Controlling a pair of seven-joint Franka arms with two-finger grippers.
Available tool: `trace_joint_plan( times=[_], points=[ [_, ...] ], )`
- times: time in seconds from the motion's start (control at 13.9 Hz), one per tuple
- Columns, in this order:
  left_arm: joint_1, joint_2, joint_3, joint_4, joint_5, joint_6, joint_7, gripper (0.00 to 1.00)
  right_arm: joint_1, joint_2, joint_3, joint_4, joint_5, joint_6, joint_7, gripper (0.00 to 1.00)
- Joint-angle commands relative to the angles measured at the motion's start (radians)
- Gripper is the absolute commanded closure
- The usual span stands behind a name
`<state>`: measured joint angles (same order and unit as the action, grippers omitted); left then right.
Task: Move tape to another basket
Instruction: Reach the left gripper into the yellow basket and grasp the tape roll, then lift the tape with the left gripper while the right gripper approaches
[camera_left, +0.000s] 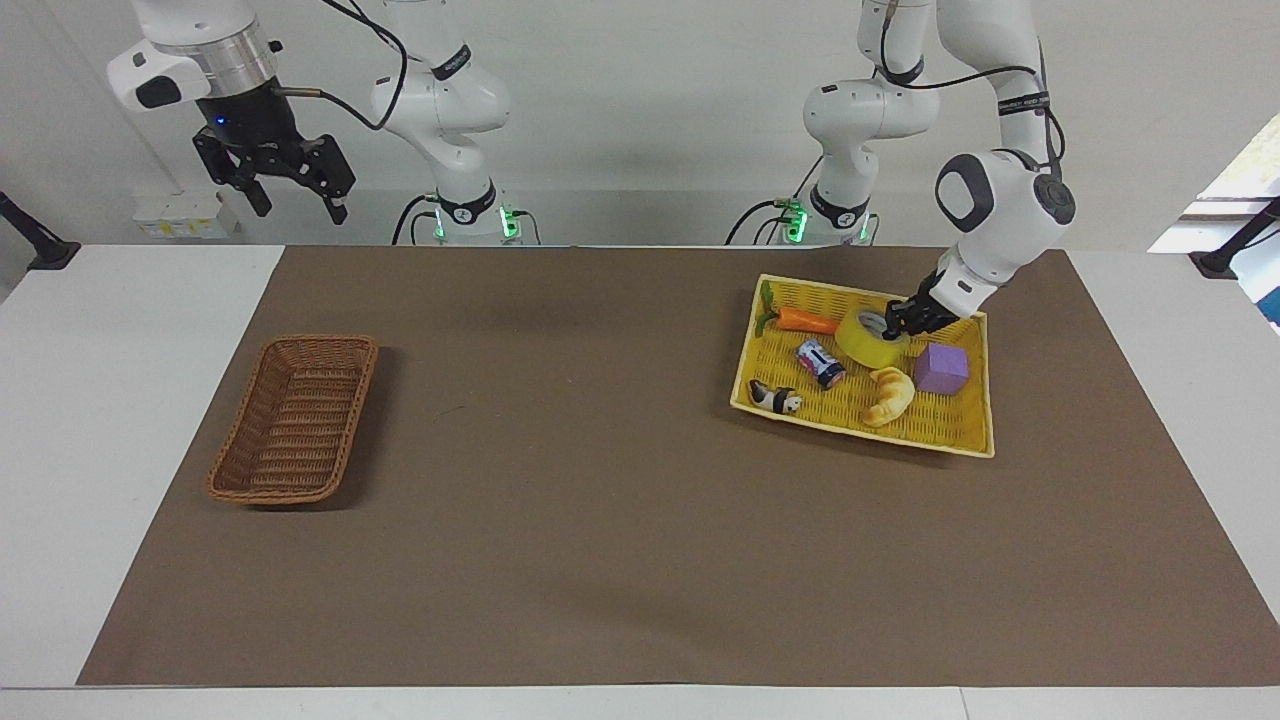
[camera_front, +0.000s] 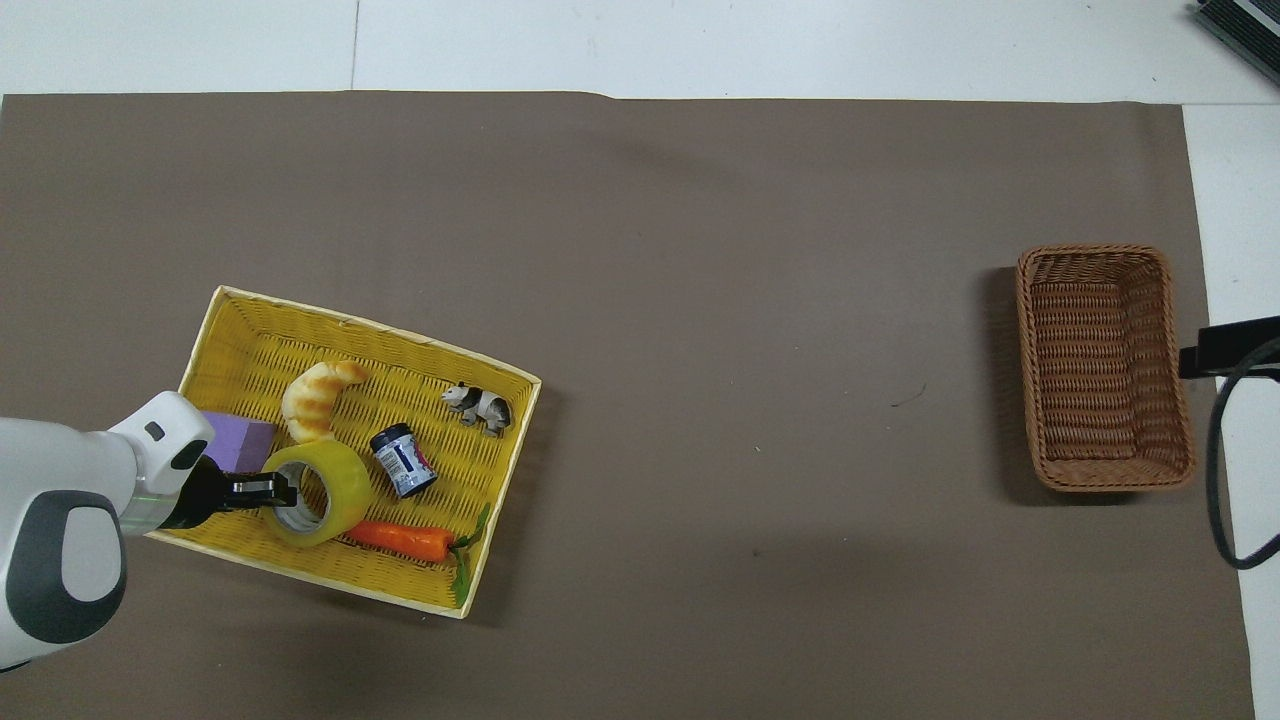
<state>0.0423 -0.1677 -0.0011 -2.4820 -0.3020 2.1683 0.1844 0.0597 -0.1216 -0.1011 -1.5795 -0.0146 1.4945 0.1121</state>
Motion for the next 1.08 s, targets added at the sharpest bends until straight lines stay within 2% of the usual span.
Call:
trace_joint_plan(
  times=[0.0, 0.22, 0.43, 0.65, 0.79, 1.0],
  points=[
    [0.002, 0.023, 0.004, 0.165, -0.022, -0.171, 0.001, 1.0, -0.001, -0.007, 0.009, 0.001, 0.016, -0.013, -0.023, 0.0],
    [0.001, 0.025, 0.004, 0.314, -0.002, -0.29, 0.003, 1.0, 0.0, -0.009, 0.009, -0.005, 0.019, -0.014, -0.022, 0.0],
    [-0.013, 0.046, 0.0, 0.444, 0.05, -0.346, -0.008, 1.0, 0.0, -0.03, 0.009, -0.046, 0.103, -0.008, -0.028, 0.0],
    [-0.019, 0.102, -0.017, 0.578, 0.05, -0.433, -0.069, 1.0, 0.05, -0.03, 0.017, -0.062, 0.169, 0.013, -0.069, 0.0],
    [-0.076, 0.111, -0.025, 0.627, 0.049, -0.464, -0.161, 1.0, 0.104, -0.026, 0.017, -0.065, 0.208, 0.067, -0.062, 0.0],
    [-0.203, 0.108, -0.027, 0.629, 0.038, -0.452, -0.353, 1.0, 0.11, 0.003, 0.017, -0.065, 0.396, 0.145, -0.058, 0.0]
  ],
)
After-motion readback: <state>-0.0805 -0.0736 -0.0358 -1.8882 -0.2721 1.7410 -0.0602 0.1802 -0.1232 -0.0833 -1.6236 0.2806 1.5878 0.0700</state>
